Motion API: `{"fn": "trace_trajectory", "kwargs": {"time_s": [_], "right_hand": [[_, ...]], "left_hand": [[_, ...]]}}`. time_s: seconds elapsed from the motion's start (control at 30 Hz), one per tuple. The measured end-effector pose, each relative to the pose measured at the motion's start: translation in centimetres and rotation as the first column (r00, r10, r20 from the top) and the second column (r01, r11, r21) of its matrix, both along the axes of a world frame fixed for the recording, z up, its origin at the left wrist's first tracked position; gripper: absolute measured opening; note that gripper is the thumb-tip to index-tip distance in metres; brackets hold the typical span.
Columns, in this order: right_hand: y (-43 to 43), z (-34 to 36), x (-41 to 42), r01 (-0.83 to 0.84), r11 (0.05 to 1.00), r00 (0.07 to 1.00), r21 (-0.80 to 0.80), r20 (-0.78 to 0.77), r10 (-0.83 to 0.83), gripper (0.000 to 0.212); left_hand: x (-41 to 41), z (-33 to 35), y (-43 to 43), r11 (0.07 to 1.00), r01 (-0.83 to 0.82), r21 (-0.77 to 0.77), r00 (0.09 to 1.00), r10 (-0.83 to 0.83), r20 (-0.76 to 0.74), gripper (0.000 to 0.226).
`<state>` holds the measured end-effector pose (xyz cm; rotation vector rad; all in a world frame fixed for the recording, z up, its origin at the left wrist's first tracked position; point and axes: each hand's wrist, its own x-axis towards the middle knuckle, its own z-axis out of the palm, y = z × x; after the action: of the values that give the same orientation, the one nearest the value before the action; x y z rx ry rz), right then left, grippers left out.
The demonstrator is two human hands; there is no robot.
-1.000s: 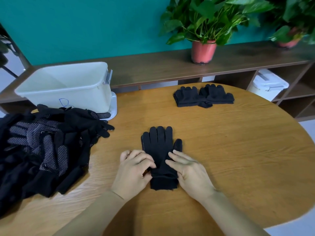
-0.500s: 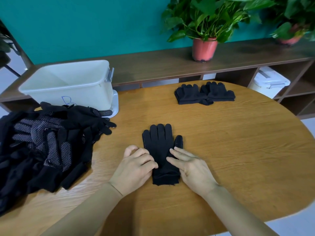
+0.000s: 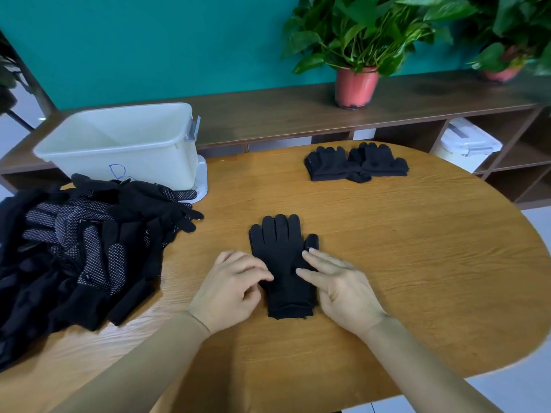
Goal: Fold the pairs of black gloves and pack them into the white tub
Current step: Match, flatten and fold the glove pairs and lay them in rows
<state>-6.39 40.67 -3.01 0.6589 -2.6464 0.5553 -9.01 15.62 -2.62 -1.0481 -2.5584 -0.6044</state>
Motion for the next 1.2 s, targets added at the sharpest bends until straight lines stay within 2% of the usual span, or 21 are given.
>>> {"fn": "trace_trajectory", "kwargs": {"time_s": [0.1, 0.17, 0.27, 0.33, 0.37, 0.47, 0.63, 0.73, 0.8, 0.93, 1.03, 1.2], "right_hand": [[-1.2, 0.8, -1.8, 0.103, 0.994, 0.992, -0.02, -0.068, -0.104, 0.051], [-3.0, 1.1, -3.6, 0.161, 0.986, 0.985, 0.033, -0.071, -0.158, 0.048], [-5.2, 1.4, -5.6, 0.173, 0.975, 0.971, 0.141, 0.142, -0.192, 0.051], [-5.3, 0.9, -6.2, 0.116, 0.956, 0.913, 0.268, 0.35, -0.209, 0.055], [-5.0, 0.8, -6.3, 0.093, 0.942, 0.895, 0.322, 0.388, -0.221, 0.06], [-4.0, 0.7, -6.5, 0.031, 0.913, 0.882, 0.407, 0.419, -0.217, 0.077], [-2.9, 1.1, -6.3, 0.025, 0.874, 0.874, 0.485, 0.413, -0.255, 0.076], [-2.0, 1.5, -5.1, 0.058, 0.862, 0.869, 0.504, 0.399, -0.292, 0.073], [-2.1, 2.0, -4.2, 0.086, 0.891, 0.875, 0.445, 0.394, -0.281, 0.068], [-4.3, 2.0, -1.3, 0.052, 0.931, 0.885, 0.362, 0.414, -0.211, 0.061], [-4.8, 1.0, 0.2, 0.047, 0.92, 0.881, 0.389, 0.418, -0.221, 0.073], [-3.1, 0.7, 0.5, 0.038, 0.915, 0.887, 0.402, 0.408, -0.217, 0.073]], "left_hand": [[-1.5, 1.1, 1.4, 0.983, -0.167, 0.075, 0.985, 0.162, 0.063, 0.038], [-2.9, 1.6, 3.4, 0.963, -0.268, -0.014, 0.955, 0.268, 0.128, 0.045], [-4.1, 1.1, 5.8, 0.921, -0.332, -0.202, 0.9, 0.374, 0.226, 0.056], [-4.3, 0.1, 6.1, 0.876, -0.334, -0.348, 0.868, 0.43, 0.249, 0.059], [-4.3, -0.3, 5.9, 0.857, -0.336, -0.39, 0.857, 0.45, 0.251, 0.064], [-4.6, -0.9, 5.1, 0.838, -0.317, -0.443, 0.871, 0.443, 0.214, 0.088], [-4.0, -0.8, 3.5, 0.775, -0.345, -0.529, 0.845, 0.502, 0.185, 0.096], [-2.7, -0.7, 1.8, 0.751, -0.408, -0.519, 0.795, 0.572, 0.202, 0.095], [-1.7, -0.2, 1.7, 0.785, -0.415, -0.46, 0.799, 0.556, 0.228, 0.09], [1.6, 0.7, 4.1, 0.898, -0.233, -0.373, 0.888, 0.353, 0.295, 0.072], [3.0, 0.3, 3.9, 0.883, -0.179, -0.434, 0.898, 0.328, 0.295, 0.079], [2.7, 0.1, 2.3, 0.799, -0.131, -0.587, 0.928, 0.307, 0.211, 0.088]]}}
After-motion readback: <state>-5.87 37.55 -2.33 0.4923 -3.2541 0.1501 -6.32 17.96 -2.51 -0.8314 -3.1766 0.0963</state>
